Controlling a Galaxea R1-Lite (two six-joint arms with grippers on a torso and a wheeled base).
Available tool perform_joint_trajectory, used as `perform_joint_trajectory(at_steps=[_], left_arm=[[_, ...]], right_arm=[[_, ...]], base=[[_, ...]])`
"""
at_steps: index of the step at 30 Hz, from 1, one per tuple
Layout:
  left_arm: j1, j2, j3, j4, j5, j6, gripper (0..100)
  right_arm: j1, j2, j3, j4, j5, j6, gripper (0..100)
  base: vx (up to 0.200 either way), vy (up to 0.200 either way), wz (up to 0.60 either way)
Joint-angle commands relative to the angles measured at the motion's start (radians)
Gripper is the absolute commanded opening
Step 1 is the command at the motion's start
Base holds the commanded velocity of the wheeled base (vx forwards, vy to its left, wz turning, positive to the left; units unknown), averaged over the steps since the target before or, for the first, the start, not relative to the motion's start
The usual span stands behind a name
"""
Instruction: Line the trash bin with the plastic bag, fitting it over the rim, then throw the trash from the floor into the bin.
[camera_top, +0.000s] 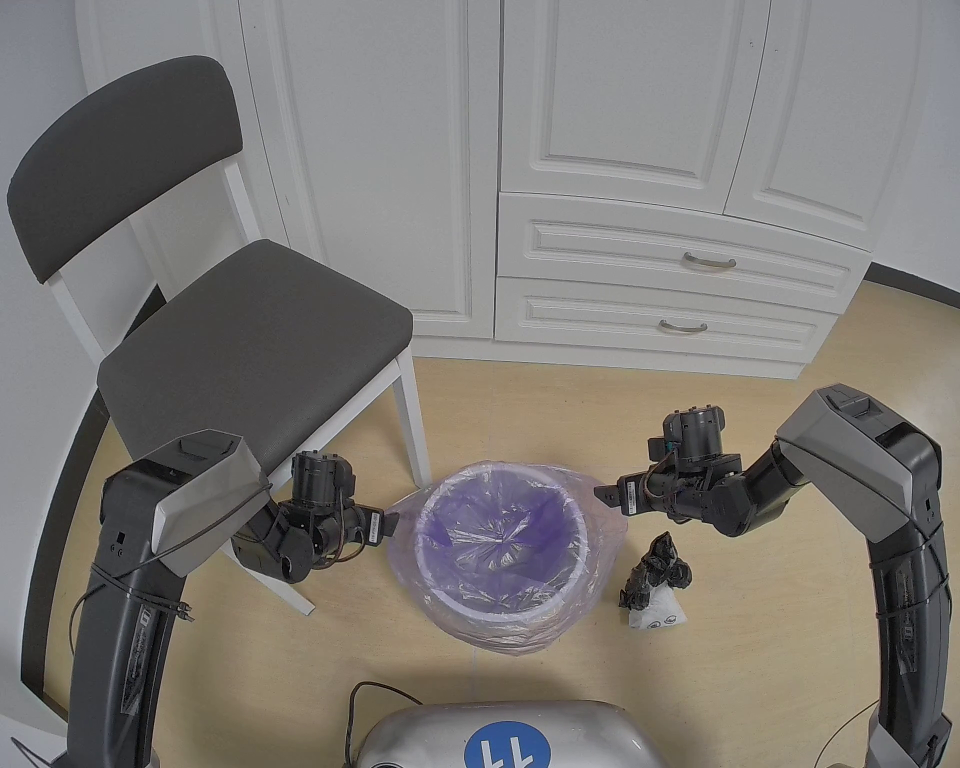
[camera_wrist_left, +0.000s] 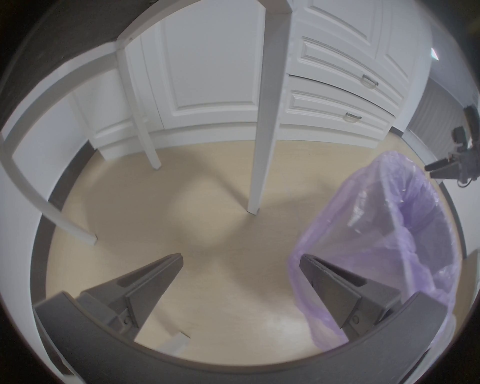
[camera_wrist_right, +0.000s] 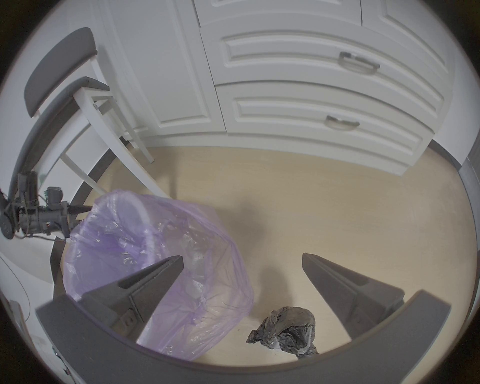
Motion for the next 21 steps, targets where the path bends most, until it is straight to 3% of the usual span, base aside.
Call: perform_joint_trajectory(at_steps=[1, 8, 21], left_arm=[[0.063, 0.082, -0.136, 0.040, -0.032, 0.116, 100], [0.061, 0.113, -0.220, 0.105, -0.139, 0.133, 100], [0.053, 0.124, -0.232, 0.119, -0.136, 0.156, 100]], right_arm=[[-0.002, -0.033, 0.037, -0.029, 0.001, -0.026, 100], [-0.004, -0.025, 0.031, -0.030, 0.001, -0.026, 100], [-0.011, 0.004, 0.014, -0.030, 0.001, -0.026, 100]], base=[[0.000, 0.000, 0.00], [0.000, 0.000, 0.00], [0.000, 0.000, 0.00]])
